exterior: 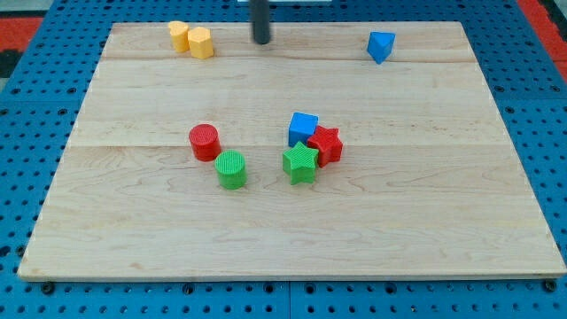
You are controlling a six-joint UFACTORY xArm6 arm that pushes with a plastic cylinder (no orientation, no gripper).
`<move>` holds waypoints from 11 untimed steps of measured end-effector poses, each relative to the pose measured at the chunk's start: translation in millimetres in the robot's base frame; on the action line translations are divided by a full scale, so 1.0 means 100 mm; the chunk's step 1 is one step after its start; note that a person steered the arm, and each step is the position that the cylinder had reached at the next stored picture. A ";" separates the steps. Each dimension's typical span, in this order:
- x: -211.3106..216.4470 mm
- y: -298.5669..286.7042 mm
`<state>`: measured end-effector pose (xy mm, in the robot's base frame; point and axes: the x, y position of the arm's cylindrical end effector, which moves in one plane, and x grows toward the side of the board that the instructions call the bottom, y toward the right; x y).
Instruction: Push the blue triangle to the yellow hexagon
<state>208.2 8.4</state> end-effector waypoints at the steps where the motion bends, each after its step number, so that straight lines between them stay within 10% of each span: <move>1: -0.15 0.95; 3: 0.34 2.06; 7: 0.50 0.00; 9: 1.05 -0.09; 11: 0.54 -0.97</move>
